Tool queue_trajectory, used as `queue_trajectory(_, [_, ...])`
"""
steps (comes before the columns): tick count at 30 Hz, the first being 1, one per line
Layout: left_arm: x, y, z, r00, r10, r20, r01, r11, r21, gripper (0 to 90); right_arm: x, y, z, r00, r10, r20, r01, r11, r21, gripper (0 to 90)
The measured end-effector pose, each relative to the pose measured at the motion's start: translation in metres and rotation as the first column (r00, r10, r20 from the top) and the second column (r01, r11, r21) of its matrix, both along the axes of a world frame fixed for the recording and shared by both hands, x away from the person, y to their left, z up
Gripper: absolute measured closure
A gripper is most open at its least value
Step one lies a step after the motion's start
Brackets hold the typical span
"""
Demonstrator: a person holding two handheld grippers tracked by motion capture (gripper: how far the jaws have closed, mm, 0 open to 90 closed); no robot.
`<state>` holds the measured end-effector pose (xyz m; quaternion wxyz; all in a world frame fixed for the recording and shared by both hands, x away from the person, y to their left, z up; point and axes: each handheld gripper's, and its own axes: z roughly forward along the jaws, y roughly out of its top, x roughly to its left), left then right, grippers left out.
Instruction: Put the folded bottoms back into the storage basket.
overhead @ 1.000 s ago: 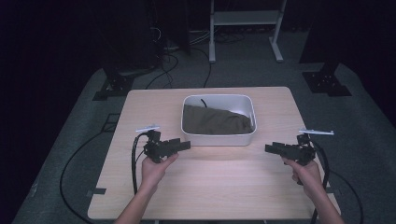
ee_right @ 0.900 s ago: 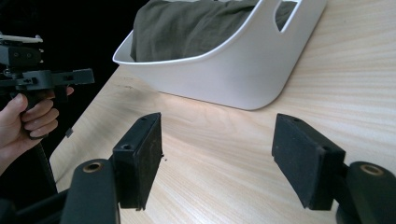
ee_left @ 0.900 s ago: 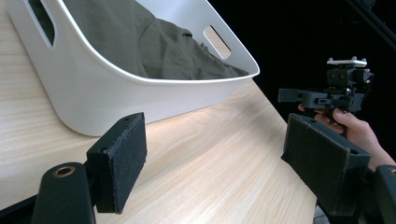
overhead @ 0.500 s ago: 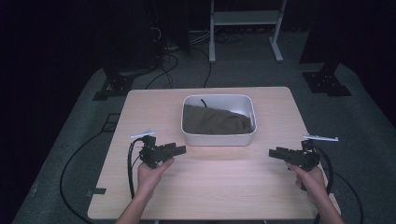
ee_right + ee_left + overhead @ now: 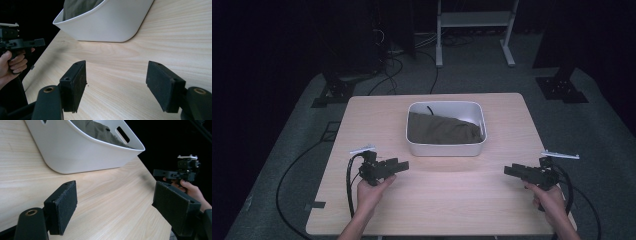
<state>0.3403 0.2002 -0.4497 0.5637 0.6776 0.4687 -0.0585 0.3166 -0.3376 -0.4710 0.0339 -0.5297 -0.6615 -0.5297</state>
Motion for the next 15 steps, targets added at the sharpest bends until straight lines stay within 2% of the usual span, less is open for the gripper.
queue_trajectory(4, [-0.003,0.003,-0.003,1.0000,0.009,0.001,-0.009,0.9999,-0.010,18.4,-0.004,-0.006,-0.003,0.9999,-0.013,0.000,0.013,0.9998,0.014,32.0])
queue_trajectory(7, [-0.005,0.005,-0.005,0.9999,0.013,0.003,-0.013,0.9999,0.003,18.0,-0.007,-0.008,-0.004,0.9999,-0.011,0.006,0.011,0.9999,0.005,32.0])
queue_trajectory(15, [-0.010,0.012,-0.009,0.9995,0.030,0.005,-0.030,0.9996,0.004,17.0,-0.015,-0.015,-0.009,0.9999,-0.016,0.005,0.016,0.9999,-0.005,32.0])
